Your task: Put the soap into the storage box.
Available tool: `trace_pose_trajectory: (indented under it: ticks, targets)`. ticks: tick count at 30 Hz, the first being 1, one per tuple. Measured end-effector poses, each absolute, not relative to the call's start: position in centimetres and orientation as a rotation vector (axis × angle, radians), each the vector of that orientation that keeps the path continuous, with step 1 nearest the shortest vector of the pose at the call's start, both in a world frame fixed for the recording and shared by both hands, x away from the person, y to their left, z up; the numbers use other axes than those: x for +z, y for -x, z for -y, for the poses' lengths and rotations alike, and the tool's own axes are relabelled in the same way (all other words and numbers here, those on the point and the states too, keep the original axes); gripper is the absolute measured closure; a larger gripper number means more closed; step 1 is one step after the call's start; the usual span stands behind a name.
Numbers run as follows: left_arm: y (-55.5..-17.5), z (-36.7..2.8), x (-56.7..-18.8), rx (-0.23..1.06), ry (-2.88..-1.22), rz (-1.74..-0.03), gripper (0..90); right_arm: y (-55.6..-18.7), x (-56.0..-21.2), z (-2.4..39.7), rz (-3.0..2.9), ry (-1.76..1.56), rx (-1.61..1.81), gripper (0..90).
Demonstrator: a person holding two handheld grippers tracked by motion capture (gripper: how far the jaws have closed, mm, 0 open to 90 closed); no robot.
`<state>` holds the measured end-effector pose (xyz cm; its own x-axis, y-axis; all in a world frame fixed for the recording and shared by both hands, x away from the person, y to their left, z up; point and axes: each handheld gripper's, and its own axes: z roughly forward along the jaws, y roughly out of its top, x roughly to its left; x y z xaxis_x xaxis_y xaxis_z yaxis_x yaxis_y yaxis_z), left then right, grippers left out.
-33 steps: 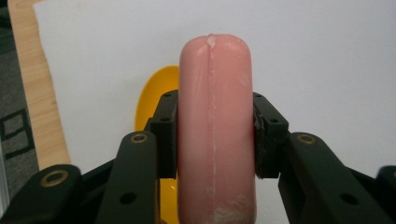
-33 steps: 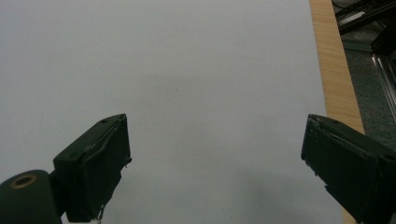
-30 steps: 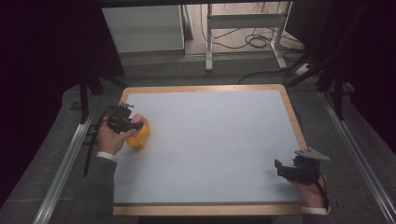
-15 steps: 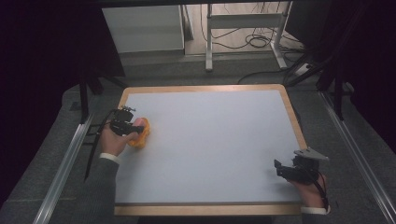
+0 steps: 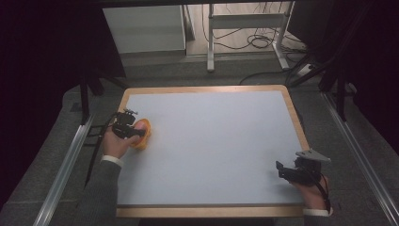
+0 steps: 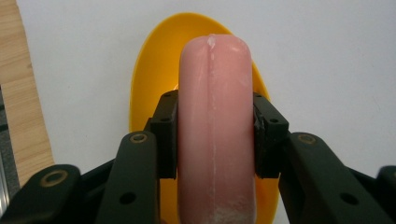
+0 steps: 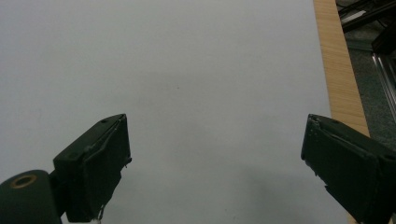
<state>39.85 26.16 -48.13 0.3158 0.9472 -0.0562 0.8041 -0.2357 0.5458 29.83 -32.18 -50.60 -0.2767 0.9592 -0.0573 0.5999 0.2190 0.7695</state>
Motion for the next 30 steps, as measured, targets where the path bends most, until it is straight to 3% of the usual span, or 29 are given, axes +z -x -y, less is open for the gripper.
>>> trace_pose_trajectory:
  ticks: [6,9,17,30]
  targets:
    - [-39.1,-26.6,-46.3,0.454,-2.038,-1.51,39.7,-29.8,-50.6,32.1,-1.96,-1.433,0.871,7.8]
    - [-38.4,-26.6,-45.4,0.486,-2.037,-1.476,34.3,-29.8,-50.6,32.1,-1.961,-1.43,0.871,7.8]
    - [-37.0,-26.2,-44.8,0.482,-2.012,-1.381,26.3,-29.8,-50.6,32.1,-1.959,-1.431,0.868,7.8]
    - [-33.4,-25.4,-45.2,0.462,-1.984,-1.265,24.9,-29.9,-50.5,31.9,-1.96,-1.429,0.868,7.8]
